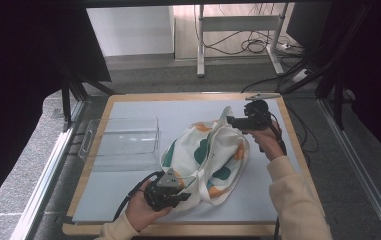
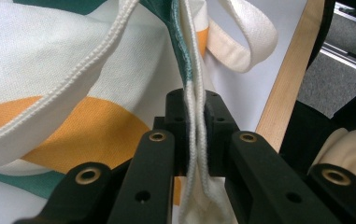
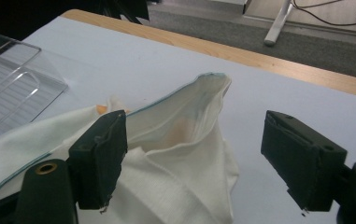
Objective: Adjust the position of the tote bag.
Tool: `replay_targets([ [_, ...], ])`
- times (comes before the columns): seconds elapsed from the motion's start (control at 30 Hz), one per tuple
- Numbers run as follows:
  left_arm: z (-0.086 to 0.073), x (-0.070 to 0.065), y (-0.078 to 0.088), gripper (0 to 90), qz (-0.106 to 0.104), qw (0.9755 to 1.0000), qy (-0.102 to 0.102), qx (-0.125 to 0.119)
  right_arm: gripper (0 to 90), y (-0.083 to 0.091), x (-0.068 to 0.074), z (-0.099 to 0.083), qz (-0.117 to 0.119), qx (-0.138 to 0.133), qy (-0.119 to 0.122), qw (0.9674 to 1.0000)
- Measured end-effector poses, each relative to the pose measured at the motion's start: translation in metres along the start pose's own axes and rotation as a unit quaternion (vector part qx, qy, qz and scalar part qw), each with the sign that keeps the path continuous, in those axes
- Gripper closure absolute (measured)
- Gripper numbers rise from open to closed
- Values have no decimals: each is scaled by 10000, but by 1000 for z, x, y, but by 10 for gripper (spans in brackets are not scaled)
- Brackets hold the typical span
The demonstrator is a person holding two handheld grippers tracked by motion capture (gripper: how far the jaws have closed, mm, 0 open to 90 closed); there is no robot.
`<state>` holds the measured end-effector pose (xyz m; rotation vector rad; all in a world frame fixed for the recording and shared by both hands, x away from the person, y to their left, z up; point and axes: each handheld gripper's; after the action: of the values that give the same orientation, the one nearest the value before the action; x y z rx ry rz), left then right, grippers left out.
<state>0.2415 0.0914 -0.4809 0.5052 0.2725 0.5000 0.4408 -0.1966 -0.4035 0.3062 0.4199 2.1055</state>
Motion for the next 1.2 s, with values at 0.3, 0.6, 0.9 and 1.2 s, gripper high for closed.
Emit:
replay_targets([
  [0.3, -1, 0, 0, 835, -5, 10000, -1, -1, 246, -21, 2, 11, -135, 166, -31, 9998],
  [0.6, -1, 0, -1, 835, -3, 10000, 42, -22, 225, -45, 8, 14, -262, 434, -72, 9987],
  [0.9, -2, 0, -1, 835, -2, 10000, 35, -10, 183, -69, 9, 7, -532, 774, -149, 9955],
  [1.2, -2, 0, -2, 835, 5, 10000, 17, 2, 223, -73, 7, 2, -397, 992, -275, 9939],
])
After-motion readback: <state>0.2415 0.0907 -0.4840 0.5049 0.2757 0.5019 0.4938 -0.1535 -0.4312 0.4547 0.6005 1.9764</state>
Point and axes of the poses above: each handheld gripper's, and its own axes: y roughly backward along the jaws, z roughly out of its top, x roughly to its left, and after that the axes turned 13 degrees about -x, right-handed
